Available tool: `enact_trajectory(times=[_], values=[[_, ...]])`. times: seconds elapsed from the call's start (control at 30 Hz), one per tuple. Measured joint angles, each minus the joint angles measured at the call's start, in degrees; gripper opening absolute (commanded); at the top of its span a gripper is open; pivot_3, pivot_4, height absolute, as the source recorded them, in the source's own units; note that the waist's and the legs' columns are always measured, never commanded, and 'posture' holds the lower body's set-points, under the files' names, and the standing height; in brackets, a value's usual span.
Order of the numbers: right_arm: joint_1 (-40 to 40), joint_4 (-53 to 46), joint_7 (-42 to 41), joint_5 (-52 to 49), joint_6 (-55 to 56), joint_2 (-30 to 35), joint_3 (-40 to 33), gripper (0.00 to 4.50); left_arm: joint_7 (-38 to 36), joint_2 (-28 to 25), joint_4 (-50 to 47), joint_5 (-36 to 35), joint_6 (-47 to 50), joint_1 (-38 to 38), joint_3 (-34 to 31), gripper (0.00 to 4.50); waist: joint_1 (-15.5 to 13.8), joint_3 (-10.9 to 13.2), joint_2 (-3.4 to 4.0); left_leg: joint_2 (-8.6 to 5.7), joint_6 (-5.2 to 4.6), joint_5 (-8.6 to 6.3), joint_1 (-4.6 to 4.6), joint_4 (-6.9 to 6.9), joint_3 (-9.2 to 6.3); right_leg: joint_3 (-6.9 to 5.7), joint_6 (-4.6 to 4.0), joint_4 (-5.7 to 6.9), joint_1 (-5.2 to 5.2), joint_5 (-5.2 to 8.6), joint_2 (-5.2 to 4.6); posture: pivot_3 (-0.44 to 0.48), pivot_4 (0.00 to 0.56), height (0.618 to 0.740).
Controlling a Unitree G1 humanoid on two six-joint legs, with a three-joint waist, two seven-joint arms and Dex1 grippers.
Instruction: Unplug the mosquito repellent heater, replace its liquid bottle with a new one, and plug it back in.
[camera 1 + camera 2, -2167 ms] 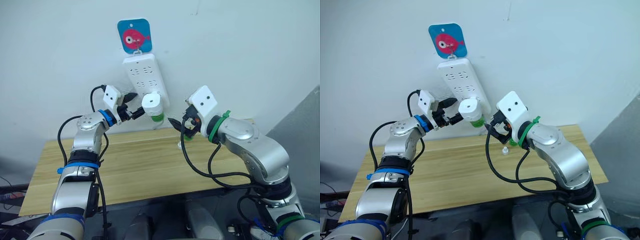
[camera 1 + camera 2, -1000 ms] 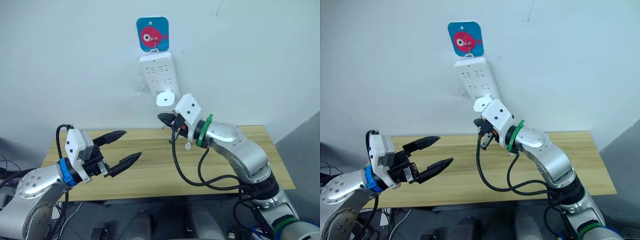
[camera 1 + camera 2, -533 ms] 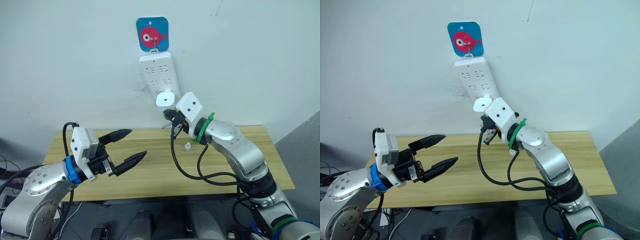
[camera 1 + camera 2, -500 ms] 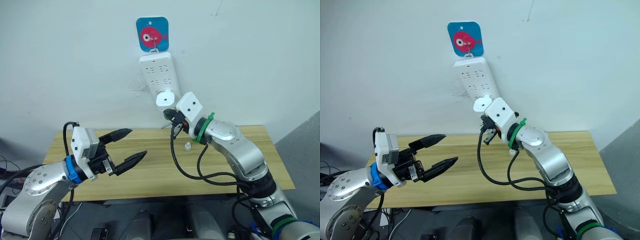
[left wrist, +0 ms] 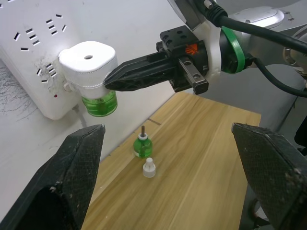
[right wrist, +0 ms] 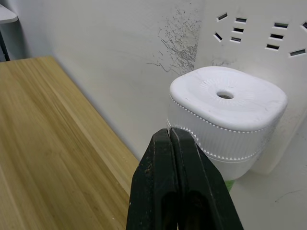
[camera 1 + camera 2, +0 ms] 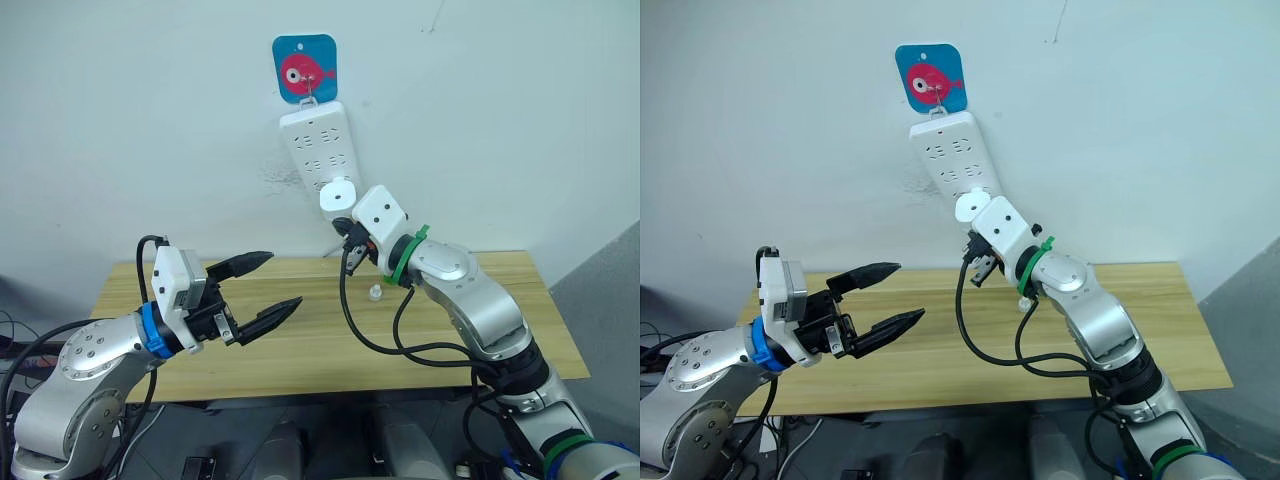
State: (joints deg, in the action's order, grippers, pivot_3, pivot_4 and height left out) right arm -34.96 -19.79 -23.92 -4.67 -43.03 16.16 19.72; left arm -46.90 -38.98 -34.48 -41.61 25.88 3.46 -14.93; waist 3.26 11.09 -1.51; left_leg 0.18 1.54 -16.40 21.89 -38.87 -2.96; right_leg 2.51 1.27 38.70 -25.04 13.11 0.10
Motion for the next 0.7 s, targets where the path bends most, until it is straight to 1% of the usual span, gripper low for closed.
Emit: enact_trajectory(times=[0.7], values=[[0.44,-2.34,-0.22,-0.73,-2.66,1.41,-1.19,0.02,-1.27,0.0,1.11,0.39,-0.18,-1.38,1.12,4.5,0.03,0.0,-0.01,-0.04,0.0,0.0,0.01,-0.02,0.0,0.01,0.0,0.01,0.01,0.0,-0.01,-0.047,0.14,0.74]])
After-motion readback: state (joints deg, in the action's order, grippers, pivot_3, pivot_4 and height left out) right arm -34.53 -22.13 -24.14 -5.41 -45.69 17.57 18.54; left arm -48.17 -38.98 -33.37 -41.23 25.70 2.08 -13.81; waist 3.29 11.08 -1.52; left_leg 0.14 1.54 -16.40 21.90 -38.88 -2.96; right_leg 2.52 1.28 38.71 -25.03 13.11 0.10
